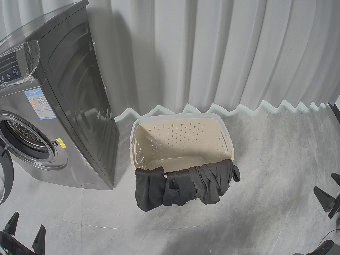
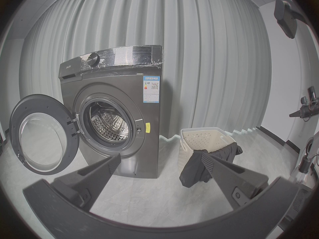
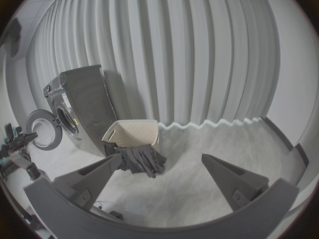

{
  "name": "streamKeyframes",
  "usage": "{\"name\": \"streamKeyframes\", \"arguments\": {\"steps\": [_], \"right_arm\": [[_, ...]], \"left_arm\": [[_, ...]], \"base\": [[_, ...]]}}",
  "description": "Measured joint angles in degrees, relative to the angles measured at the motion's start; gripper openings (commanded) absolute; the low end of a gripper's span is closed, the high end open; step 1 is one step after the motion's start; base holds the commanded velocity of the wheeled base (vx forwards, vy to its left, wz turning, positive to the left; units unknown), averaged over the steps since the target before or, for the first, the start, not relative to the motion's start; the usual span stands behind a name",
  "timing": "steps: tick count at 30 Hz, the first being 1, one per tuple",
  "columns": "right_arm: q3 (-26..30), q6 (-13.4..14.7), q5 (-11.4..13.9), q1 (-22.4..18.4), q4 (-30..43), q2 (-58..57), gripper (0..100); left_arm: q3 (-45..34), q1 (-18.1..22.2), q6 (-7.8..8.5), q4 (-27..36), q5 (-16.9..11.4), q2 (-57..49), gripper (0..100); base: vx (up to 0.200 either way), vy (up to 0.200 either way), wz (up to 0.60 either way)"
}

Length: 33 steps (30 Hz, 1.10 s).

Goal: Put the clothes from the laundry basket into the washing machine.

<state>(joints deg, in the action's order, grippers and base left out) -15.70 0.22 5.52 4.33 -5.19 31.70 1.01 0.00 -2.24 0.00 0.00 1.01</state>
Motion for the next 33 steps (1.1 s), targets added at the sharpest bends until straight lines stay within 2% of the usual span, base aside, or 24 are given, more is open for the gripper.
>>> {"name": "streamKeyframes", "arguments": {"steps": [8,16,27,33], "right_arm": [[-4.1,2.0,1.1,3.2,-5.2,19.7,100],[-8.3,3.3,0.4,7.3,-6.8,35.5,100],[-14.8,7.3,-0.1,10.1,-7.9,50.7,100],[-15.5,8.1,-0.2,10.4,-14.7,57.6,100]], "left_arm": [[0.0,0.0,0.04,0.0,0.0,0.0,100],[0.0,0.0,0.01,0.0,0.0,0.0,100],[0.0,0.0,-0.02,0.0,0.0,0.0,100],[0.0,0.0,-0.02,0.0,0.0,0.0,100]], "base": [[0.000,0.000,0.00],[0.000,0.000,0.00],[0.000,0.000,0.00],[0.000,0.000,0.00]]}}
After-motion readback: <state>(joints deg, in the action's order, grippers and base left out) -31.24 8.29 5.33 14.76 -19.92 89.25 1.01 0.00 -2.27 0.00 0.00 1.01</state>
